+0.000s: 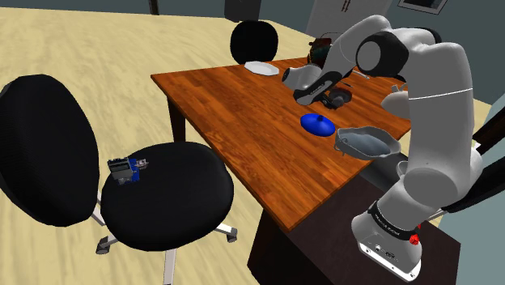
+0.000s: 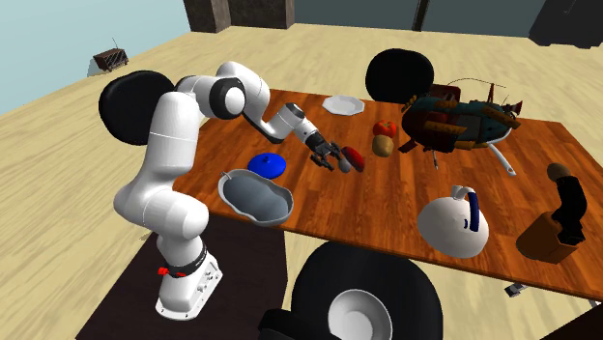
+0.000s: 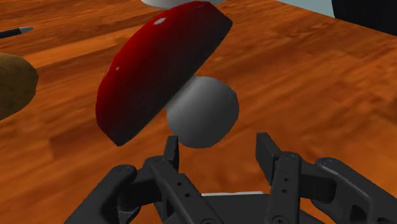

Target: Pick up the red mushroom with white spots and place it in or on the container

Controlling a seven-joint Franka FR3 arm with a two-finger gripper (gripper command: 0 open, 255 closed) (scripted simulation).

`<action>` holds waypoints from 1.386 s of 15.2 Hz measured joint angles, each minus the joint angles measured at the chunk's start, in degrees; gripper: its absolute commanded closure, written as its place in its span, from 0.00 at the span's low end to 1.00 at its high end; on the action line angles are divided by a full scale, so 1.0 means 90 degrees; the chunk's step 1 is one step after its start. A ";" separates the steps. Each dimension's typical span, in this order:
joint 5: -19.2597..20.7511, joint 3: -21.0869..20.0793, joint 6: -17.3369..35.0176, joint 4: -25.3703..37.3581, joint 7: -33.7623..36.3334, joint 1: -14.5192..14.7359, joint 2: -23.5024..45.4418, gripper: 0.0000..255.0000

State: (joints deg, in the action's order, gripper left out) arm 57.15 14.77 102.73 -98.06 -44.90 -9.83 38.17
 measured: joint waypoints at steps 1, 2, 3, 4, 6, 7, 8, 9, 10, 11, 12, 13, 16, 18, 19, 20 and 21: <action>0.0000 0.0001 0.0000 0.0001 0.0000 -0.0001 0.0001 1.00; 0.0000 0.0001 0.0000 0.0001 0.0000 -0.0002 0.0002 1.00; 0.0000 0.0002 0.0000 0.0000 0.0000 -0.0002 0.0002 1.00; 0.0000 0.0002 0.0000 0.0000 0.0000 -0.0002 0.0002 1.00; 0.0000 0.0002 0.0000 0.0000 0.0000 -0.0003 0.0002 1.00; 0.0000 0.0002 0.0000 0.0000 0.0000 -0.0003 0.0002 1.00; 0.0000 0.0002 0.0000 0.0000 0.0000 -0.0003 0.0002 1.00; 0.0000 0.0002 0.0000 0.0000 0.0000 -0.0003 0.0002 0.00; 0.0000 0.0002 0.0000 0.0000 0.0000 -0.0003 0.0002 0.00; 0.0034 -0.0067 0.0359 -0.0438 -0.0280 -0.0173 -0.0404 0.00; -0.0038 -0.0177 0.1062 -0.1003 -0.0906 -0.0490 -0.1062 0.00; -0.0304 -0.0297 0.1884 -0.1496 -0.1862 -0.0926 -0.1692 0.00; -0.2104 -0.0658 0.3626 -0.2198 -0.5699 -0.2260 -0.2698 0.00; -0.2464 -0.0708 0.3968 -0.2289 -0.6412 -0.2497 -0.2738 0.00; -0.2512 -0.0707 0.4077 -0.2299 -0.6531 -0.2553 -0.2693 0.00; -0.2531 -0.0703 0.4155 -0.2295 -0.6584 -0.2586 -0.2640 0.00; -0.2540 -0.0696 0.4212 -0.2276 -0.6616 -0.2610 -0.2583 0.00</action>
State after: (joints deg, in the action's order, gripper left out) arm 34.29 8.50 140.64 -118.54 -104.44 -33.32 14.93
